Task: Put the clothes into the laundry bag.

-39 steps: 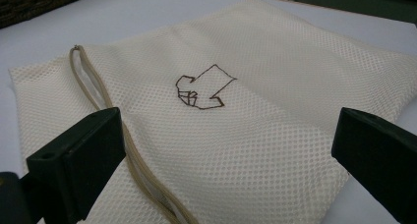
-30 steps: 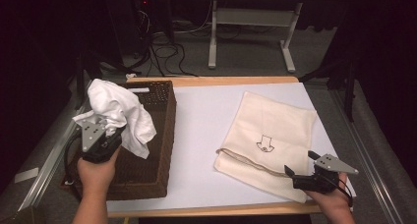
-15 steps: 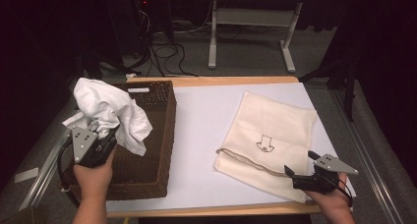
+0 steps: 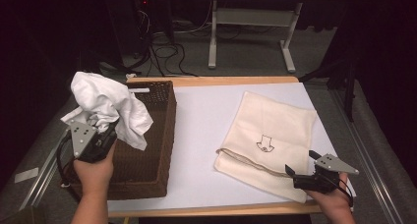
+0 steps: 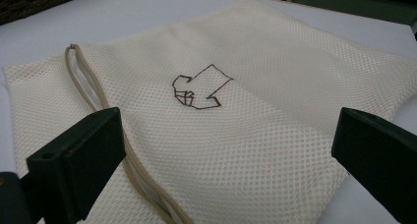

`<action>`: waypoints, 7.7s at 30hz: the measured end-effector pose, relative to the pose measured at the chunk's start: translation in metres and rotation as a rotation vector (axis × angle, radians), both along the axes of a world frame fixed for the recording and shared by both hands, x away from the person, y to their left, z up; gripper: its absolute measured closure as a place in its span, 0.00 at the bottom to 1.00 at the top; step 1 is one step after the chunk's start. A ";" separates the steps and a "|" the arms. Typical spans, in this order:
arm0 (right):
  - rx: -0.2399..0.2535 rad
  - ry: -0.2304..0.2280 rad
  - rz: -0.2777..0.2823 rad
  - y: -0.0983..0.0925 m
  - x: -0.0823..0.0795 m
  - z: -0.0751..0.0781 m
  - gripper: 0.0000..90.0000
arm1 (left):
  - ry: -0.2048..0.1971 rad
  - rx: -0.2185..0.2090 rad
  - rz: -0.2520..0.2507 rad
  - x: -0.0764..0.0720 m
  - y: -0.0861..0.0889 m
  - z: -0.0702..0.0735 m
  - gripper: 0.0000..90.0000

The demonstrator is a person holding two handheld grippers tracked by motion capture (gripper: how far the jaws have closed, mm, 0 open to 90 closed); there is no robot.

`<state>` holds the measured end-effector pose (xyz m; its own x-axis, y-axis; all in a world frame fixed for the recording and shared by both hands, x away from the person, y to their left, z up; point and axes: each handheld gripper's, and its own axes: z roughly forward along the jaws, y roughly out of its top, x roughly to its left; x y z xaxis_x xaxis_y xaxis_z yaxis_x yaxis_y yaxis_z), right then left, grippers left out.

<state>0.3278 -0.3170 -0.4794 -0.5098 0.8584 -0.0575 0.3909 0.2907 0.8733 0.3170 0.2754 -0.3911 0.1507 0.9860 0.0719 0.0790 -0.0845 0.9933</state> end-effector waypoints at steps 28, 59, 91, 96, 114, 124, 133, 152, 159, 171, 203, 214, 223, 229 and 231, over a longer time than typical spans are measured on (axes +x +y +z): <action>0.002 -0.015 0.016 0.000 -0.001 0.002 0.01 | -0.052 -0.017 -0.309 0.001 -0.148 0.028 0.83; -0.012 0.001 0.093 0.044 0.014 0.016 0.09 | 0.084 0.024 -0.479 -0.043 -0.185 -0.064 0.82; -0.247 0.174 0.184 0.062 0.026 -0.023 0.91 | 0.085 0.000 -0.471 -0.044 -0.184 -0.066 0.82; -0.196 0.126 0.132 0.051 0.030 -0.012 0.93 | 0.082 0.003 -0.473 -0.045 -0.184 -0.065 0.82; -0.054 0.103 0.177 0.062 0.034 0.010 0.99 | 0.043 0.000 -0.467 -0.050 -0.188 -0.054 0.82; -0.002 0.080 0.181 0.059 0.035 0.027 0.99 | 0.065 0.078 -0.469 -0.029 -0.240 -0.065 0.82; 0.045 0.056 0.201 0.062 0.032 0.028 0.99 | 0.046 0.049 -0.486 -0.026 -0.256 -0.074 0.82; 0.102 0.022 0.214 0.062 0.023 0.035 0.99 | 0.356 0.174 -0.623 -0.008 -0.301 -0.123 0.77; 0.094 0.007 0.218 0.060 0.020 0.035 0.99 | 0.283 0.136 -0.642 -0.020 -0.294 -0.117 0.52; 0.103 0.016 0.208 0.057 0.018 0.034 0.99 | 0.218 0.023 -0.594 -0.036 -0.279 -0.097 0.16; 0.111 0.006 0.221 0.057 0.018 0.034 0.98 | 0.299 0.027 -0.656 -0.019 -0.307 -0.104 0.51; 0.107 0.001 0.219 0.058 0.017 0.035 0.98 | 0.189 -0.023 -0.501 -0.036 -0.253 -0.085 0.30; 0.111 0.000 0.222 0.059 0.018 0.035 0.98 | 0.374 -0.125 -0.484 0.007 -0.226 -0.105 0.47; 0.110 0.006 0.215 0.060 0.018 0.035 0.98 | 0.373 -0.059 -0.587 -0.003 -0.256 -0.108 0.95; 0.110 0.008 0.213 0.060 0.018 0.035 0.98 | 0.379 -0.021 -0.632 -0.006 -0.273 -0.106 0.96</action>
<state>0.3460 -0.2569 -0.4447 -0.6801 0.7323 0.0353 0.3378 0.2703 0.9016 0.3113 0.0023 -0.4973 0.7015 0.7033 -0.1154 0.3592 -0.2091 0.9095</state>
